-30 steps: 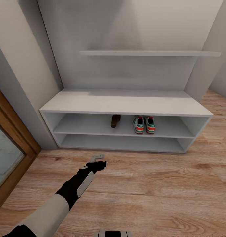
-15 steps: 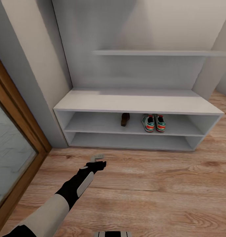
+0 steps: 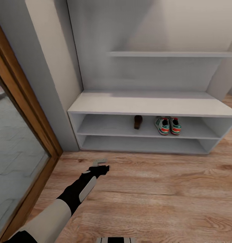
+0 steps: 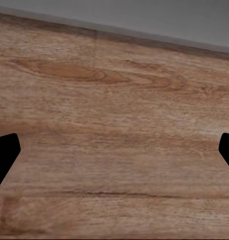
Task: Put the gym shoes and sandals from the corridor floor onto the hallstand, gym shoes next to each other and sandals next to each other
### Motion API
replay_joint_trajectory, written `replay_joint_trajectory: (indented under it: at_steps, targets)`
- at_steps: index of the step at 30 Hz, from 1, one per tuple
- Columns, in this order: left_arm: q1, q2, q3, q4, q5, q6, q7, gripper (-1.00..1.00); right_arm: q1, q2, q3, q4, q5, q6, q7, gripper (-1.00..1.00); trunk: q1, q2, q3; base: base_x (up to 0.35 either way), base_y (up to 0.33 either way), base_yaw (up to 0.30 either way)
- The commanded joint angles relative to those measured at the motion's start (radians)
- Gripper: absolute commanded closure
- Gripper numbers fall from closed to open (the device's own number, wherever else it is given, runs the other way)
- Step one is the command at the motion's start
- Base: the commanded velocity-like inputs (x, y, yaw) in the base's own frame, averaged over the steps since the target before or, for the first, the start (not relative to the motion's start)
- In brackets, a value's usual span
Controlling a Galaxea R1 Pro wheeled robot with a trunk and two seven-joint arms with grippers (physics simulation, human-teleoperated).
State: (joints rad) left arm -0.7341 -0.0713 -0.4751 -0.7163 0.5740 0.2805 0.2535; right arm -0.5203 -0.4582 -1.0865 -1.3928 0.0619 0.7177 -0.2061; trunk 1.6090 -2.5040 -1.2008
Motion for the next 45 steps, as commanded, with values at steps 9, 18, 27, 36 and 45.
replay_joint_trajectory:
  at_steps: [9, 18, 27, 36, 45]
  targets:
    - [0.003, 0.009, -0.004, -0.003, 0.01, -0.004, -0.231, -1.0, -0.001, 0.0, 0.001, -0.001, 0.004, 0.007, -0.001, 1.0, -0.001, 0.0, -0.001, -0.066, 0.09, 0.0]
    - [0.014, 0.129, -0.005, 0.008, 0.013, -0.345, -0.952, -1.0, -0.001, 0.0, 0.002, 0.001, 0.002, 0.008, -0.001, 1.0, -0.001, 0.0, -0.001, -0.001, 0.002, 0.0]
    - [0.019, 0.185, -0.003, 0.02, 0.01, -0.376, -1.049, -1.0, -0.001, 0.014, 0.08, 0.051, 0.001, 0.005, 0.002, 1.0, -0.001, 0.0, -0.001, 0.0, 0.0, 0.0]
    - [0.019, 0.191, -0.003, 0.02, 0.012, -0.376, -1.053, -1.0, -0.001, 0.132, 0.546, 0.098, -0.002, 0.003, 0.001, 1.0, -0.001, 0.0, -0.001, 0.0, 0.0, 0.002]
    - [0.019, 0.191, -0.003, 0.019, 0.013, -0.376, -1.055, -1.0, -0.001, 0.187, 0.692, 0.1, -0.008, 0.002, 0.001, 1.0, -0.001, 0.0, -0.007, 0.0, 0.0, 0.192]
